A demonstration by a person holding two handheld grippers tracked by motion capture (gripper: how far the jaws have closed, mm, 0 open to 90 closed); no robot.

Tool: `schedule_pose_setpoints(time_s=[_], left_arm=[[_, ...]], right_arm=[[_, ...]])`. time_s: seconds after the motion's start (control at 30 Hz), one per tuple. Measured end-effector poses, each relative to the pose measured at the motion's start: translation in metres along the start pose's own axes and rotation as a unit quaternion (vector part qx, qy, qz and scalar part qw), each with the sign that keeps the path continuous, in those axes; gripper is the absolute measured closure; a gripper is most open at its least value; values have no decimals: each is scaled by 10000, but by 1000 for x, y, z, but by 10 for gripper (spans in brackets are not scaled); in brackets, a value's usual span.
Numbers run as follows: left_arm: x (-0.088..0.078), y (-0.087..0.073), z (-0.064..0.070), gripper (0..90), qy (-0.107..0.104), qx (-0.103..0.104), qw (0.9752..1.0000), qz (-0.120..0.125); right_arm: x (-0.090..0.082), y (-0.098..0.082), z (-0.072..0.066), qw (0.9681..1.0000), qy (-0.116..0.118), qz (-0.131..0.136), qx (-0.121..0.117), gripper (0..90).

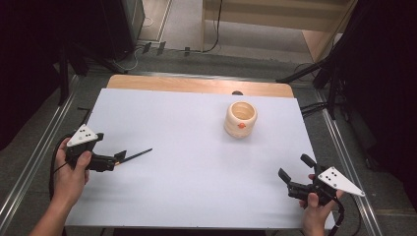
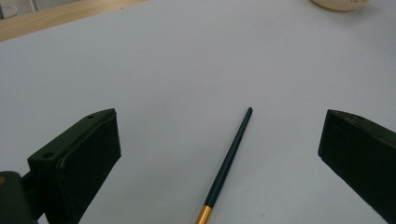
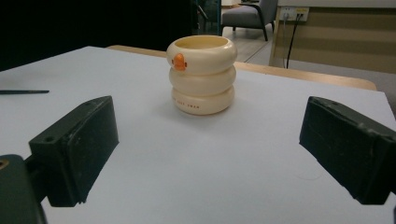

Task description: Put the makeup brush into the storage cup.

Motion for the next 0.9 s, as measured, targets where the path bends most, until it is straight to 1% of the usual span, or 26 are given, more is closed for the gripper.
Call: schedule_pose_setpoints(time_s=[0.1, 0.17, 0.27, 0.37, 0.4, 0.43, 0.5, 0.53, 0.7, 0.73, 0.77, 0.8, 0.83, 0.87, 0.9], left_arm=[[6, 4, -1, 0, -70, 3, 9998, -191], [10, 6, -2, 0, -91, -24, 9991, -425], [18, 7, -3, 0, -131, -92, 9972, -734], [25, 9, -3, 0, -125, -23, 9944, -1049], [27, 10, -3, 0, -130, 18, 9935, -1132], [29, 10, -3, 0, -140, 9, 9929, -1184], [33, 12, -3, 0, -150, 44, 9902, -1389], [35, 13, -2, 0, -150, 51, 9892, -1456], [46, 18, -3, 0, -197, 138, 9822, -1865], [48, 18, -2, 0, -201, 157, 9802, -1961], [51, 19, -2, 0, -230, 228, 9774, -2089], [53, 20, -1, 0, -247, 244, 9758, -2161], [55, 20, -1, 0, -267, 253, 9733, -2264], [57, 20, 0, 2, -266, 274, 9699, -2406], [59, 20, 0, 11, -280, 279, 9676, -2492]], right_arm=[[1, 0, 0, 10000, 7, -27, 10, 49], [1, -1, 0, 10000, 0, -45, -10, 49], [2, -1, 0, 10000, 2, -49, -12, 48], [2, -1, 0, 10000, 17, -68, 1, 48], [3, -1, -1, 10000, 14, -78, -8, 48], [3, -1, -1, 10000, 17, -76, -24, 48], [3, -1, -1, 10000, 23, -82, -30, 47], [3, -1, -1, 10000, 26, -80, -30, 47], [4, -2, -1, 9999, 21, -106, -11, 47], [4, -2, -1, 9999, 24, -125, 7, 47], [4, -2, -1, 9999, 22, -128, 0, 47], [4, -2, -1, 9999, 25, -131, -7, 47], [4, -2, -1, 9999, 25, -126, -15, 47], [4, -2, -1, 9999, 29, -124, -17, 47], [5, -2, -1, 9999, 31, -130, -14, 48]])
Point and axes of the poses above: each handheld gripper's, and its own axes: x roughly forward along the jaws, y roughly out of its top, z roughly to its right, the point moved 2 cm from there along x, roughly forward along the jaws, and after that the axes turned 13 degrees about -y, right-handed, at the moved point
